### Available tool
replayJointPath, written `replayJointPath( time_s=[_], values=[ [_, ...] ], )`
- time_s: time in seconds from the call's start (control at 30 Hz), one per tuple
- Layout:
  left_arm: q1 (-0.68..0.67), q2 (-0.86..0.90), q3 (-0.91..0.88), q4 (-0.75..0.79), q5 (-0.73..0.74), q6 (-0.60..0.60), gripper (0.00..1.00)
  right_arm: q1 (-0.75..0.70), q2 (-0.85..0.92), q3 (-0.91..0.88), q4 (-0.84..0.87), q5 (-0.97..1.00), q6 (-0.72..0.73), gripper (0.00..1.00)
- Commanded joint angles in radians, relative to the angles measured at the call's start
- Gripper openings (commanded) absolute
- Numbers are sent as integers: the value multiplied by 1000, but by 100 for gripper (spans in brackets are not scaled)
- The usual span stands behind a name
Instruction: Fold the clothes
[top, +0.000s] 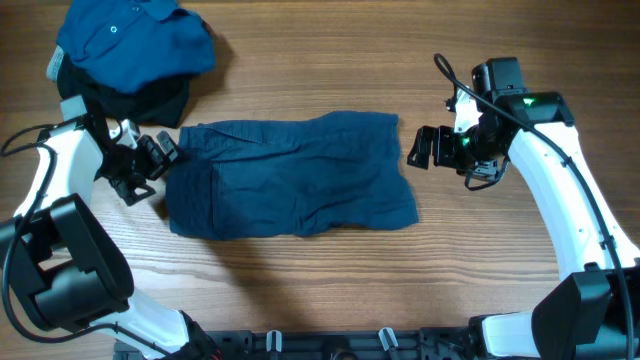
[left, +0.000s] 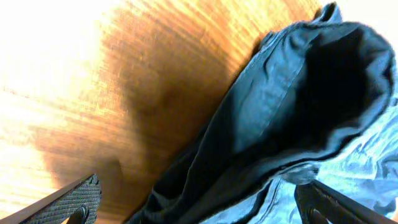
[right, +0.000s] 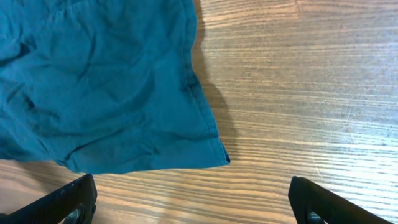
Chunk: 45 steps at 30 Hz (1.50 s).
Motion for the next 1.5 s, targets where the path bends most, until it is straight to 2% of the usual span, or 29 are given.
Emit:
replayJointPath(
  time_s=[0.0, 0.57, 0.77, 1.1, 1.13, 1.2, 1.23, 1.27, 1.3, 1.33, 1.47],
  values=[
    [5, 13, -34, 30, 42, -2, 100, 2, -21, 14, -13, -1, -15, 100],
    [-23, 13, -232, 221, 130, -2, 96, 2, -21, 14, -7, -18, -13, 100],
    [-56, 25, -321, 317, 171, -40, 95, 2, -21, 14, -1, -31, -14, 100],
    [-138, 74, -333, 333, 226, -40, 93, 2, -21, 14, 24, -57, -16, 99],
    [-143, 76, -333, 333, 226, -40, 89, 2, -21, 14, 26, -57, -16, 100],
    [-150, 76, -333, 335, 226, -40, 70, 2, -21, 14, 30, -57, -17, 99],
    [-149, 76, -333, 335, 226, -47, 52, 2, -21, 14, 31, -56, -17, 100],
    [-145, 76, -333, 336, 226, -60, 28, 2, -21, 14, 32, -56, -17, 100],
    [-143, 76, -333, 340, 226, -63, 14, 2, -21, 14, 32, -56, -17, 100],
    [-140, 76, -333, 345, 226, -63, 4, 2, -21, 14, 31, -54, -17, 100],
    [-138, 76, -332, 370, 226, -62, 4, 2, -21, 14, 29, -53, -19, 100]
  ],
)
